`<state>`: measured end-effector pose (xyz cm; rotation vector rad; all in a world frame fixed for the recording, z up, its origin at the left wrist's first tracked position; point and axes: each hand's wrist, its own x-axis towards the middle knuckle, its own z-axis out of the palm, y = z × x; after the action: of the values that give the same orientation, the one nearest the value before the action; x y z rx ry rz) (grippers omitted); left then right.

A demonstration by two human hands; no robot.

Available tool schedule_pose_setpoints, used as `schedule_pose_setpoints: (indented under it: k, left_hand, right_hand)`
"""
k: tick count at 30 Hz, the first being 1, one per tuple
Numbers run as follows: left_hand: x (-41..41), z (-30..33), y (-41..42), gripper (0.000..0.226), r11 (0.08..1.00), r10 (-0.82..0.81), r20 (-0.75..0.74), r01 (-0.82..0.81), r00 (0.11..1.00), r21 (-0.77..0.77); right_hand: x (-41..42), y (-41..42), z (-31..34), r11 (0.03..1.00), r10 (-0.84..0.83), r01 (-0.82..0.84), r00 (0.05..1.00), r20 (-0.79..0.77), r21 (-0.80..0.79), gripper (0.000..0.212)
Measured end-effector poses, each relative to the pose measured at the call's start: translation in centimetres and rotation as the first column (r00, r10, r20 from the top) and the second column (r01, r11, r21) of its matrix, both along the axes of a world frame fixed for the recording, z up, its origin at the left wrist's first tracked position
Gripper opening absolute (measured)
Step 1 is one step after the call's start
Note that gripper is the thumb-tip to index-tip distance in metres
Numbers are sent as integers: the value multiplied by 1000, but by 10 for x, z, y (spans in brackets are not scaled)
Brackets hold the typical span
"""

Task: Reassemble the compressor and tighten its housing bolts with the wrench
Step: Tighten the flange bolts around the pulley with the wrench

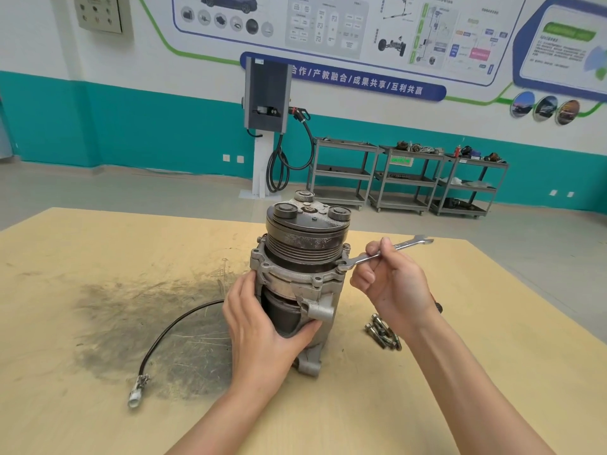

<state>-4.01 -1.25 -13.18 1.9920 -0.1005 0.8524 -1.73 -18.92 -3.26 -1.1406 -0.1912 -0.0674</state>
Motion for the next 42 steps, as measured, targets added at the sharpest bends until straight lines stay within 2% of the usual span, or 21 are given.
schedule_pose_setpoints:
  k: [5, 12, 17, 22, 25, 29, 34, 38, 42]
  left_hand:
    - [0, 1, -1, 118, 1000, 3, 3, -3, 1000, 2]
    - [1, 0, 0, 118, 1000, 8, 9, -8, 1000, 11]
    - [0, 1, -1, 118, 1000, 2, 3, -2, 1000, 3]
    - [0, 1, -1, 117, 1000, 17, 9, -17, 1000, 16]
    - [1, 0, -1, 118, 1000, 13, 4, -13, 1000, 18]
    - [1, -1, -1, 119, 1000, 8, -6, -8, 1000, 17]
    - [2, -1, 0, 119, 1000, 6, 1, -6, 1000, 15]
    - [2, -2, 0, 118, 1000, 4, 6, -4, 1000, 17]
    - [2, -2, 0, 118, 1000, 8, 0, -8, 1000, 22]
  right_hand:
    - [6, 0, 6, 991, 130, -125, 985, -109, 51, 37]
    - [18, -2, 17, 968, 232, -241, 966, -114, -70, 36]
    - [20, -6, 18, 941, 321, -334, 932, -166, -56, 33]
    - [19, -12, 26, 924, 268, -295, 954, -137, -243, 33]
    - [17, -11, 29, 919, 244, -270, 962, -124, -288, 33]
    - [9, -3, 14, 969, 152, -165, 985, -83, -184, 33]
    - [-10, 11, -20, 994, -101, 107, 986, 129, -34, 33]
    - [-23, 22, -28, 929, -319, 363, 879, 354, -65, 33]
    - [-35, 27, -27, 803, -401, 576, 714, 574, -156, 21]
